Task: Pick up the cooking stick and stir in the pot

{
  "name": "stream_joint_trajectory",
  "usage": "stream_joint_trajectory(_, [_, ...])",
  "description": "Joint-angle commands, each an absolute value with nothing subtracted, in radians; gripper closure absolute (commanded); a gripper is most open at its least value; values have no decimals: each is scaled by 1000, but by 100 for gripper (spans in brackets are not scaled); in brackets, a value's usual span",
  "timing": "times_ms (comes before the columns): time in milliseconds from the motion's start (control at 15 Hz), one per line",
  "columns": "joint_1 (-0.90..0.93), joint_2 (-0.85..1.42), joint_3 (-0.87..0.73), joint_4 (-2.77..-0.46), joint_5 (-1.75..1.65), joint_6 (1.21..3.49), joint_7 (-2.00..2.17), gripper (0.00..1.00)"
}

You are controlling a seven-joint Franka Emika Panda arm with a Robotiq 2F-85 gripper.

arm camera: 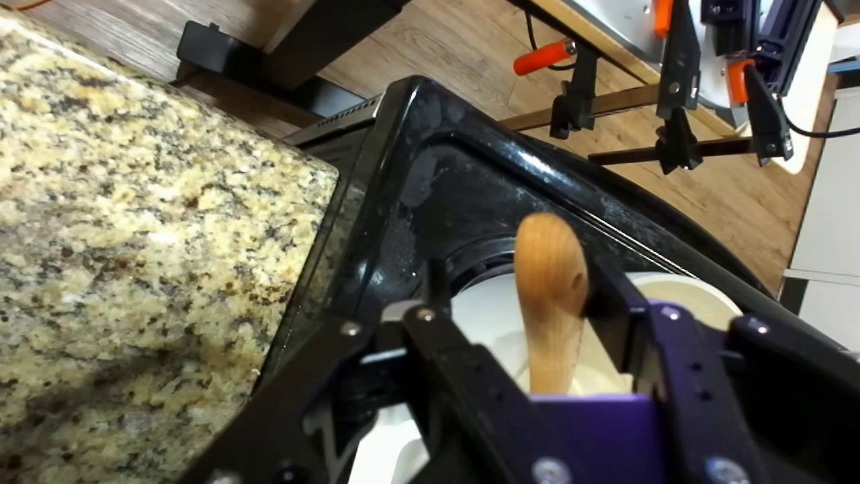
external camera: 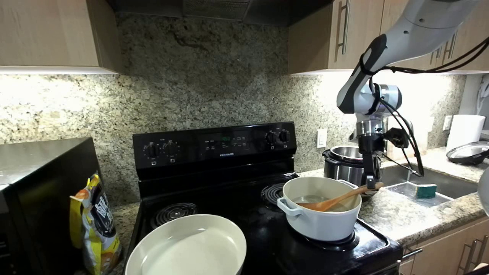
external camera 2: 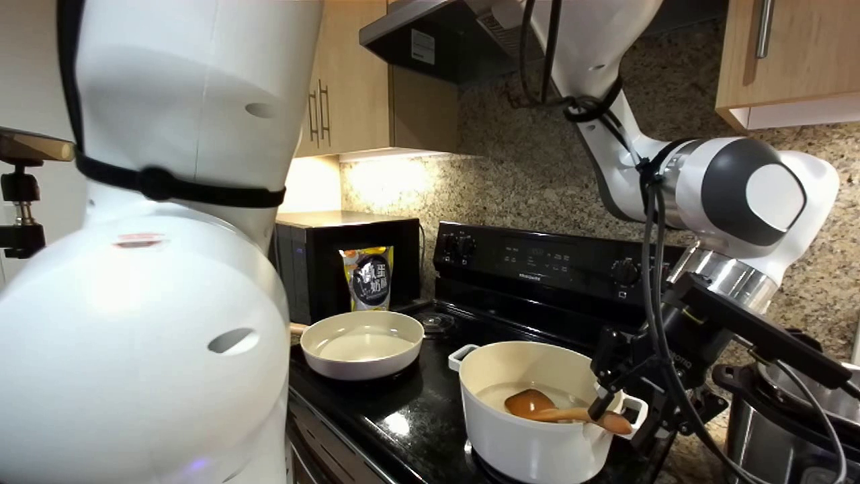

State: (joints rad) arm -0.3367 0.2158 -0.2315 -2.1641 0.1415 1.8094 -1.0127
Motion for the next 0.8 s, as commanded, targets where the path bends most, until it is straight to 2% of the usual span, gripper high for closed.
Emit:
stream_joint_trajectory(0, [-342,214,-234,-2153,125,1786,-1020,75])
stream_joint_trajectory(200, [-343,213,-237,-2153,124,1779,-1020,94])
stream_joint_trajectory(267, [-343,213,-238,-2152,123,1772,-1019,90])
stream_joint_trajectory(733, [-341,191,-246,-2168,113,1775,-992,90])
